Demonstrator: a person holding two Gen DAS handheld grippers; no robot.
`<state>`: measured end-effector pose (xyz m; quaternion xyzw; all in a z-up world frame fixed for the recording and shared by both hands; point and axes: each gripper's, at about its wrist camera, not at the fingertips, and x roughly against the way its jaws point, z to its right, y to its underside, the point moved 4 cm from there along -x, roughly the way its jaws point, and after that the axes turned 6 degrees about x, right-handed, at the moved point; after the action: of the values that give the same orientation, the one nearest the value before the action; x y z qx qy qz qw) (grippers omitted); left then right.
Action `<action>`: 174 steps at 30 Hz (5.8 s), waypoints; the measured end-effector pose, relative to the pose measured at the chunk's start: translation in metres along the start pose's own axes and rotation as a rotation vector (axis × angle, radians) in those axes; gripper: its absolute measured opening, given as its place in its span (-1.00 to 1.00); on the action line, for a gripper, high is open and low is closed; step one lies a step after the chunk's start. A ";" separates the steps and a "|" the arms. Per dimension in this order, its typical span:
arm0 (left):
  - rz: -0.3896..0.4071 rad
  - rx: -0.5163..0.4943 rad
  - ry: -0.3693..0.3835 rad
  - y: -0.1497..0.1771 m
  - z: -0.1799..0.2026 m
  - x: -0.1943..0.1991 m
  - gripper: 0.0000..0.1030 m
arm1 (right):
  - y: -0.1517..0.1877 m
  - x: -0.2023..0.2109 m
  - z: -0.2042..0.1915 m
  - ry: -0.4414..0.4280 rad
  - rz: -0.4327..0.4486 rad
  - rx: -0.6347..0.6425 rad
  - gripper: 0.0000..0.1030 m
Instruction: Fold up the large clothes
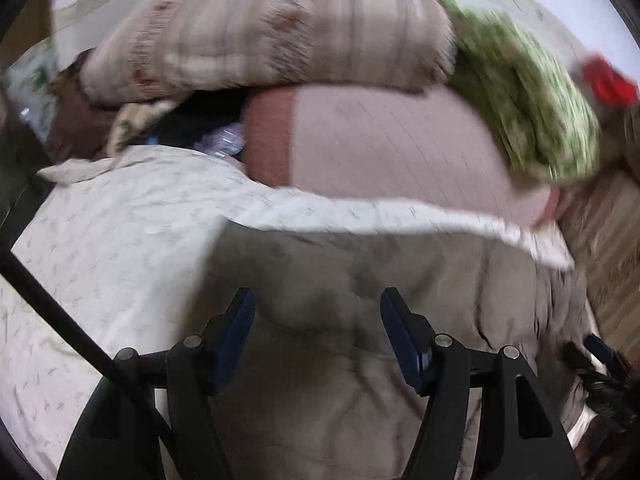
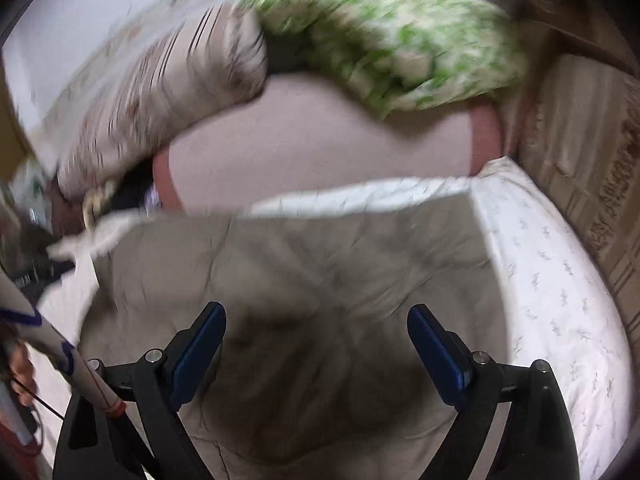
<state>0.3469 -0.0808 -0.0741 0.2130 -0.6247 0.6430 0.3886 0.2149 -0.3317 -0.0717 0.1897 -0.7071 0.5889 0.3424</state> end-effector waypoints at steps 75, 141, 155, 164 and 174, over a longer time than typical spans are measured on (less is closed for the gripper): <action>0.049 0.116 -0.181 0.212 -0.116 0.120 0.52 | 0.221 0.127 0.004 0.136 0.021 -0.161 0.87; -0.133 0.331 0.282 0.088 -0.134 -0.037 0.01 | 0.126 -0.052 0.109 -0.278 -0.112 -0.545 0.69; -0.097 0.313 0.112 0.094 -0.137 -0.014 -0.04 | 0.125 -0.030 0.086 -0.277 -0.112 -0.494 0.65; -0.098 0.351 0.203 0.103 -0.148 0.018 -0.03 | 0.129 0.006 0.109 -0.192 -0.041 -0.623 0.67; -0.060 0.217 -0.044 0.093 -0.128 -0.017 0.22 | 0.127 0.013 0.097 -0.032 -0.069 -0.478 0.58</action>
<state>0.3134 0.0472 -0.1630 0.2865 -0.5529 0.6901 0.3687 0.0948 -0.3939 -0.1591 0.1366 -0.8247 0.3899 0.3863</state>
